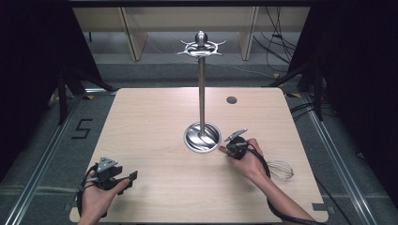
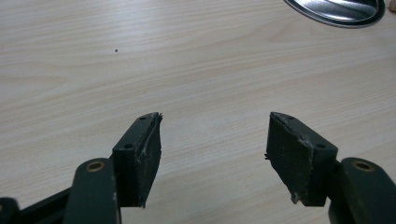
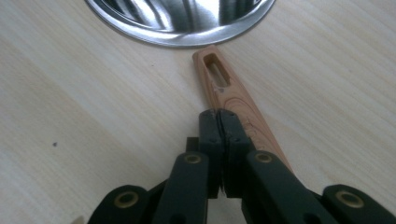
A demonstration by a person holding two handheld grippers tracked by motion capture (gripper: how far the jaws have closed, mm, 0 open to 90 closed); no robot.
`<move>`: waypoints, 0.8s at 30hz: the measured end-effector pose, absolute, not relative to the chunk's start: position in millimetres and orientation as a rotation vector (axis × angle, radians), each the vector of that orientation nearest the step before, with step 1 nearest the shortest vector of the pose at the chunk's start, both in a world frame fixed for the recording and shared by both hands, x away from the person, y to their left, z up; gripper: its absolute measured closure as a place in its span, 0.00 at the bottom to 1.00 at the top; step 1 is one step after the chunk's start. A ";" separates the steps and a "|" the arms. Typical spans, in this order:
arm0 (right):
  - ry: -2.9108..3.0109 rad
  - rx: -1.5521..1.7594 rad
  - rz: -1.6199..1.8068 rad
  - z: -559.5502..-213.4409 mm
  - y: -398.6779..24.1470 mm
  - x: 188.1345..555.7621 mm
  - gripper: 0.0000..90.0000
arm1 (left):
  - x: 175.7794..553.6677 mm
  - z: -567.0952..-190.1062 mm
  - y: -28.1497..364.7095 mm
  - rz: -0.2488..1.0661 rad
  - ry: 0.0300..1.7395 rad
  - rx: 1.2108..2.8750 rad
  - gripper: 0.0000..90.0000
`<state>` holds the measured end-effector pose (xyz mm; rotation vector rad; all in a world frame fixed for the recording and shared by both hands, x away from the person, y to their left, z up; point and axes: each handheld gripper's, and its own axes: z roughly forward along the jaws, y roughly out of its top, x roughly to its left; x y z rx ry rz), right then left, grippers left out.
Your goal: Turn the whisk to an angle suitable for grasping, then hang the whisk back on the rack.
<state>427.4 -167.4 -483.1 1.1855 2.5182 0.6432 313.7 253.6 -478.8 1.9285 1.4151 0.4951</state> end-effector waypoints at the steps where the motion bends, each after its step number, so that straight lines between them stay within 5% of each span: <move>1: 2.531 1.171 0.654 -480.7 -169.1 427.2 0.95 | 314.0 -479.1 253.0 0.497 1.419 1.925 0.39; 9: 2.616 1.149 0.577 -450.4 -208.1 432.9 0.64 | 311.4 -479.8 250.7 0.493 1.417 1.932 0.39; 24: 2.850 0.946 0.364 -453.5 -231.7 455.1 0.62 | 313.0 -478.7 250.3 0.498 1.407 1.934 0.39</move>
